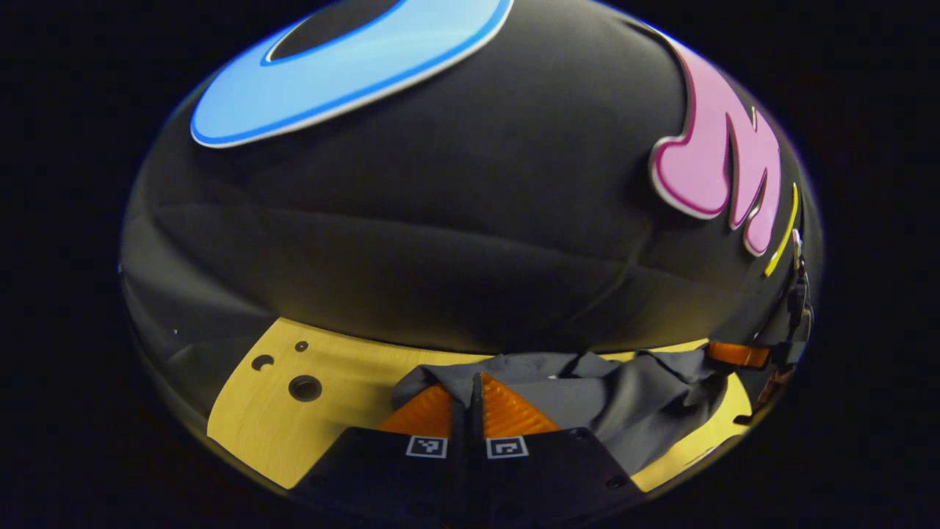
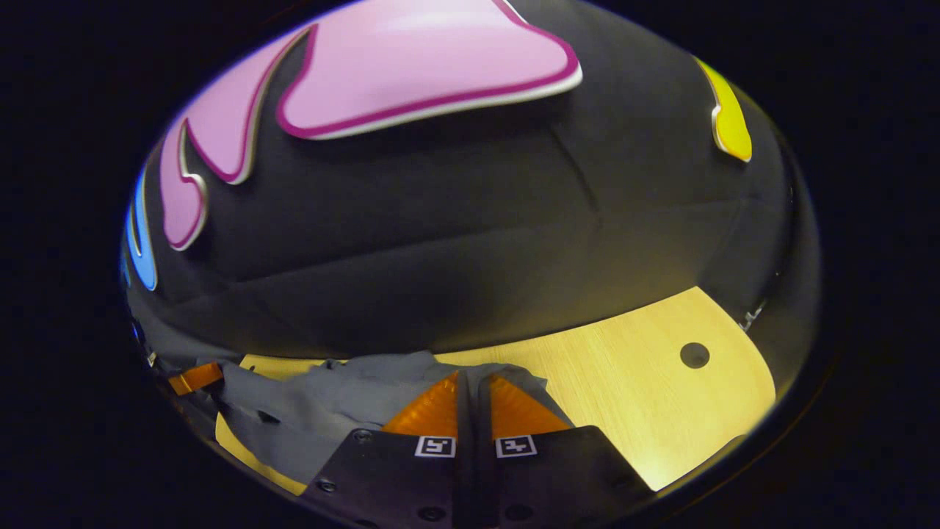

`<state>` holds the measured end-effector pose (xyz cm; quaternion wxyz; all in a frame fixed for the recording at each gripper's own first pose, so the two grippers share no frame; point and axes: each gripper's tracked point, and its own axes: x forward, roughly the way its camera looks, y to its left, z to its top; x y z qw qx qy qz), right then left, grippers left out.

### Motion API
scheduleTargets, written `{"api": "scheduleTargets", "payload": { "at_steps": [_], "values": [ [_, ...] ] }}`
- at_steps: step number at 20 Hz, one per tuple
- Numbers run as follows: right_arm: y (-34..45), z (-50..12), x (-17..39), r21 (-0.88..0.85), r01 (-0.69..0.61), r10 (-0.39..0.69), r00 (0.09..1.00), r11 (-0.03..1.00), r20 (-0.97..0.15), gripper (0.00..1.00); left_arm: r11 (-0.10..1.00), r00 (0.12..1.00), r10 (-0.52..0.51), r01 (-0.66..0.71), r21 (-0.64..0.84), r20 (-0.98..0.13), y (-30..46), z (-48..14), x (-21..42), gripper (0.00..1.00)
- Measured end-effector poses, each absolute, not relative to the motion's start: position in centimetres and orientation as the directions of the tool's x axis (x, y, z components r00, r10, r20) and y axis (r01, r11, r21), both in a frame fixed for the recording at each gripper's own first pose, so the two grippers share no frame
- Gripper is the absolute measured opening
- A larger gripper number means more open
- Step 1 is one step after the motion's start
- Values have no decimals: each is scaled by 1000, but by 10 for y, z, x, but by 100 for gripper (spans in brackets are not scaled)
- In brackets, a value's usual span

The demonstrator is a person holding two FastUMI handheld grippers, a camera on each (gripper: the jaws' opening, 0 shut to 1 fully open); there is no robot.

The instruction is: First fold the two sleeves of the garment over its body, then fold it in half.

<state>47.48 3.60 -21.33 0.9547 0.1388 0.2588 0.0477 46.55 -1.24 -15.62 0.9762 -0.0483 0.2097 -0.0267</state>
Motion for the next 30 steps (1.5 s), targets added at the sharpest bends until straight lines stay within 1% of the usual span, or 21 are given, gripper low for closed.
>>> {"api": "scheduleTargets", "payload": {
  "at_steps": [1, 2, 3, 4, 5, 6, 7, 8, 10, 11, 12, 13, 15, 17, 22, 27, 30],
  "values": [
    [38, -221, 480, 297, -10, 160, 859, 955, -486, 5, 995, 906, -69, 31, -98, -417, -12, -165, 470, 5],
    [41, -228, 483, 297, -6, 158, 857, 955, -491, 7, 996, 902, -66, 31, -89, -428, -12, -172, 475, 6],
    [43, -234, 485, 292, -8, 157, 856, 956, -492, 7, 997, 899, -61, 30, -76, -435, -12, -179, 477, 10],
    [42, -239, 485, 273, -7, 148, 854, 962, -499, 15, 997, 896, -58, 33, -63, -440, -13, -182, 478, 12],
    [41, -243, 485, 255, -9, 140, 853, 967, -503, 19, 998, 895, -48, 29, -48, -444, -13, -185, 481, 10],
    [42, -245, 482, 243, -16, 141, 852, 970, -505, 37, 999, 896, -41, 26, -40, -441, -14, -182, 481, 24],
    [42, -247, 480, 232, -25, 143, 850, 972, -508, 31, 999, 899, -41, 26, -40, -436, -16, -181, 480, 36],
    [43, -247, 477, 226, -36, 150, 847, 973, -511, 50, 998, 901, -49, 31, -48, -432, -21, -178, 478, 48],
    [41, -242, 468, 207, -61, 160, 845, 977, -510, 89, 999, 908, -29, 17, -33, -418, -22, -169, 472, 73],
    [37, -238, 464, 197, -67, 160, 849, 978, -503, 84, 1000, 915, -14, 11, -12, -404, -20, -160, 470, 86],
    [35, -232, 457, 196, -70, 160, 856, 978, -492, 99, 1000, 924, -2, 7, 11, -383, -19, -148, 465, 98],
    [32, -222, 448, 195, -69, 156, 864, 978, -479, 100, 999, 930, 5, 7, 31, -367, -20, -138, 459, 95],
    [22, -203, 427, 172, -63, 137, 879, 983, -456, 99, 999, 947, 19, -3, 50, -322, -22, -112, 440, 95],
    [12, -182, 402, 133, -60, 112, 896, 989, -429, 99, 999, 962, 12, 2, 47, -274, -29, -86, 414, 95],
    [-7, -105, 322, 73, -35, 57, 942, 997, -331, 98, 1000, 989, -12, 16, 25, -151, -35, -19, 332, 95],
    [-8, -26, 238, 51, -19, 31, 970, 999, -239, 98, 999, 999, -42, 42, -8, -35, -35, 42, 241, 95],
    [-2, 6, 185, 54, -21, 31, 982, 998, -189, 98, 998, 998, -60, 60, 11, 17, -38, 60, 187, 94]
  ]
}}
